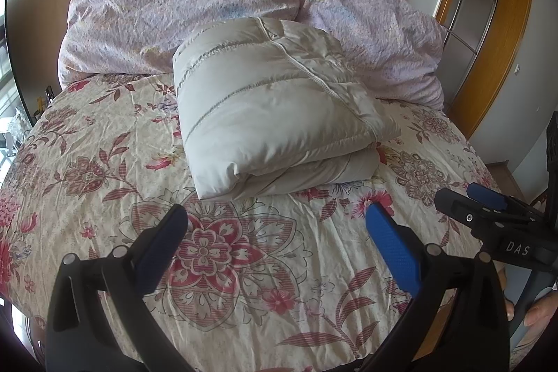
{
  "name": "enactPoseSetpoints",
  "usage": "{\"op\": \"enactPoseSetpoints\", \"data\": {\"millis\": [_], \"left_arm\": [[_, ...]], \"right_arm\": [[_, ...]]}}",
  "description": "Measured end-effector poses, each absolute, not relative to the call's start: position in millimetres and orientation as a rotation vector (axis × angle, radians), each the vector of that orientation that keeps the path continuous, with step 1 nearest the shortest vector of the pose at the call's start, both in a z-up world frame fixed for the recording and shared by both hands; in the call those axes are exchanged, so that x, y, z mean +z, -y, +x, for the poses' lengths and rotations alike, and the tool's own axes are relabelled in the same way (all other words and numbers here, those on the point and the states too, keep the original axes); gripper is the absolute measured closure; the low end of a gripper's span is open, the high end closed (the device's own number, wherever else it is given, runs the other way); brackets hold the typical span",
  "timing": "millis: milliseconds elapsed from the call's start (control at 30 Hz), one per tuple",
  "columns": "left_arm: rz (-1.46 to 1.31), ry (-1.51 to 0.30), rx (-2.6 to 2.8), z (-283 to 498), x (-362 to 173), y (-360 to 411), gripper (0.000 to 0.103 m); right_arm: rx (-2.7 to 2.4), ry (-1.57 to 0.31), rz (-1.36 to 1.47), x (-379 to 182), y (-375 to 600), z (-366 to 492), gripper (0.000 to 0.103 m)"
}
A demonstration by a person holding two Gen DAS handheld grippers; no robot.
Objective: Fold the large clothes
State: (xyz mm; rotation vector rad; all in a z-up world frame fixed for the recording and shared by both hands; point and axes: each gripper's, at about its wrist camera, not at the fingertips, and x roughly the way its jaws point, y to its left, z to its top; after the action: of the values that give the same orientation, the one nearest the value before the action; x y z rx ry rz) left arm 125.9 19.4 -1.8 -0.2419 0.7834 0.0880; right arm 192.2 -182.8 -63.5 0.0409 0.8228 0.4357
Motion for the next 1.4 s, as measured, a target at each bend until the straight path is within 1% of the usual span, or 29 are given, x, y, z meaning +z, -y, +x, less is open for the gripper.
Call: {"op": "enactPoseSetpoints", "data": {"millis": [1400], "left_arm": [[-0.246, -0.795, 0.074, 129.4, -7.1, -19.8, 0.002]], "right_arm": [[0.435, -0.830, 0.038, -67.9, 182.3, 195.5, 0.001]]}}
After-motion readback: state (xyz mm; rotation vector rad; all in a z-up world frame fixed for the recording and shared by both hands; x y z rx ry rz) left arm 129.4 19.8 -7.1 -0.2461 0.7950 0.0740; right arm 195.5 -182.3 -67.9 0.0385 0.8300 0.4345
